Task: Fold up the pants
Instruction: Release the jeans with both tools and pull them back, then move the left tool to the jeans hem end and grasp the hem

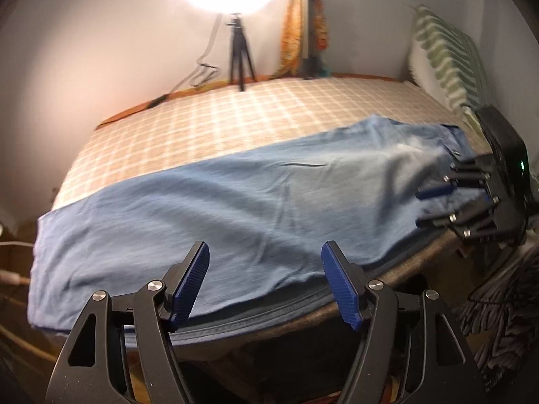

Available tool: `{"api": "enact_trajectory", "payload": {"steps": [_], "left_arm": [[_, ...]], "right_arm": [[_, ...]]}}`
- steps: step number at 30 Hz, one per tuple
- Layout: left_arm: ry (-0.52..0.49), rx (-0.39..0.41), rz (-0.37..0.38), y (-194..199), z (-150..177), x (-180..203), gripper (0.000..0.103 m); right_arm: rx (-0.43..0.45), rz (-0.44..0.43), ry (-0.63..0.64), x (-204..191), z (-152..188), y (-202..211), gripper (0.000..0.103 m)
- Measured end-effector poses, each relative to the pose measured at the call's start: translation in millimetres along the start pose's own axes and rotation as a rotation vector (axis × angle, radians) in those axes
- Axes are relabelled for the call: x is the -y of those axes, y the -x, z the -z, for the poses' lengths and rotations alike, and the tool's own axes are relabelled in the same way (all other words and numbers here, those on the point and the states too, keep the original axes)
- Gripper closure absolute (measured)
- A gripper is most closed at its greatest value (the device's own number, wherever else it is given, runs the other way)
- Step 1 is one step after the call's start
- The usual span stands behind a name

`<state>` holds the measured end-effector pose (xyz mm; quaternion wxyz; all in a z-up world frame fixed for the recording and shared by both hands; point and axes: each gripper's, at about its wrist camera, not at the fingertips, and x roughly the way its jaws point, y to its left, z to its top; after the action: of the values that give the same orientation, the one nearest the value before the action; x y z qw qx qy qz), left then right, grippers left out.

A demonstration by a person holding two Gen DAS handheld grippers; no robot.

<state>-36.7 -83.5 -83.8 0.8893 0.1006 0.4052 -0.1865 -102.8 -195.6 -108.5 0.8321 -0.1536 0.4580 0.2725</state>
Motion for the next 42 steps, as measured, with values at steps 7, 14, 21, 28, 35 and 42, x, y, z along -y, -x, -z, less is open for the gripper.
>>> {"api": "enact_trajectory", "payload": {"steps": [7, 14, 21, 28, 35, 42], "left_arm": [[0.069, 0.027, -0.076, 8, 5, -24, 0.034], [0.087, 0.038, -0.097, 10, 10, -41, 0.034], [0.124, 0.035, -0.103, 3, 17, -70, 0.034], [0.35, 0.014, -0.127, 4, 37, -156, 0.034], [0.649, 0.033, -0.219, 28, 78, -267, 0.034], [0.788, 0.033, -0.254, 31, 110, -312, 0.034]], "right_arm": [[-0.031, 0.045, 0.063, -9, -8, -21, 0.062], [-0.024, 0.053, 0.06, -7, -16, -32, 0.062], [-0.037, 0.05, 0.073, -13, -23, -38, 0.096], [-0.016, 0.009, 0.089, -19, -26, -26, 0.103], [-0.004, 0.004, 0.09, -19, -22, -17, 0.102], [-0.005, -0.01, 0.147, -27, -18, -13, 0.072]]}}
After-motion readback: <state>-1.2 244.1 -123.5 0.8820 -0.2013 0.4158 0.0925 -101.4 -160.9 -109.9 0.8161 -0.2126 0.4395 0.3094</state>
